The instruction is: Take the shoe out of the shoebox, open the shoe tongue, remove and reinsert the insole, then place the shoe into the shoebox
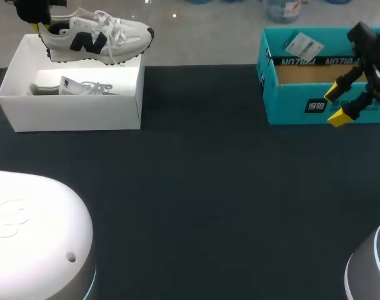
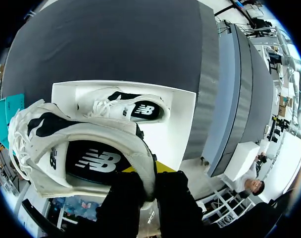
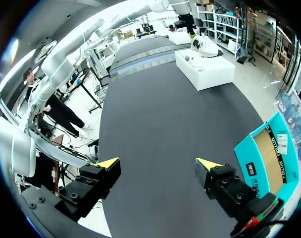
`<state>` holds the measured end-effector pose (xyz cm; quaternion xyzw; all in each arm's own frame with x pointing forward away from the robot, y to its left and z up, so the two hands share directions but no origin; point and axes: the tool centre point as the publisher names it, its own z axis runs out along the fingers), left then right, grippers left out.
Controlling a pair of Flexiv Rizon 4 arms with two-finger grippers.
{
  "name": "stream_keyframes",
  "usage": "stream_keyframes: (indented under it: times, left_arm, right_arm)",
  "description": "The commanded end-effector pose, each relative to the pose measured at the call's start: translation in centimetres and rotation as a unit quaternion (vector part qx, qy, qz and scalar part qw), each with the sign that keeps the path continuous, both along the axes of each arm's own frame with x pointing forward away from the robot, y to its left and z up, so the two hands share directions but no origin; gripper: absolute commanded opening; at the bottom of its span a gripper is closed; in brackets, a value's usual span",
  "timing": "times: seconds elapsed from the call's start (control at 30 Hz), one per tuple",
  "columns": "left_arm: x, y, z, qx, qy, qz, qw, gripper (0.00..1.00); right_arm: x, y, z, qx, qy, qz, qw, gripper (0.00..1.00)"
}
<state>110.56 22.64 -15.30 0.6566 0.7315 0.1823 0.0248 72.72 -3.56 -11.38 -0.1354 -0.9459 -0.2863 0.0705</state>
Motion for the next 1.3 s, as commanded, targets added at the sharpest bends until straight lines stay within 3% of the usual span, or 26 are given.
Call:
stream_keyframes:
  times: [0.03,0.23,0.67,0.9,1.3]
  left_arm:
    - [1.1,0.8,-0.2,0.011,0.005,0.005,1.0,0.0]
    - [2.5,3.0,-1.4,0.031,0.012,0.024,0.999,0.0]
    - [7.6,6.4,-4.2,0.064,0.015,0.064,0.996,0.0]
    - [9.4,7.3,-6.2,0.079,0.023,0.068,0.994,0.0]
    - [10.4,7.2,-9.2,0.084,0.041,0.063,0.994,0.0]
  right_arm:
    - [0.2,0.0,-0.1,-0.001,0.001,0.001,1.0,1.0]
    - [0.2,0.0,-0.1,-0.001,0.001,0.001,1.0,1.0]
    - [0.2,0.0,-0.1,-0.001,0.001,0.001,1.0,1.0]
    - [0.2,0.0,-0.1,-0.001,0.001,0.001,1.0,1.0]
    - [0.2,0.0,-0.1,-0.001,0.001,0.001,1.0,1.0]
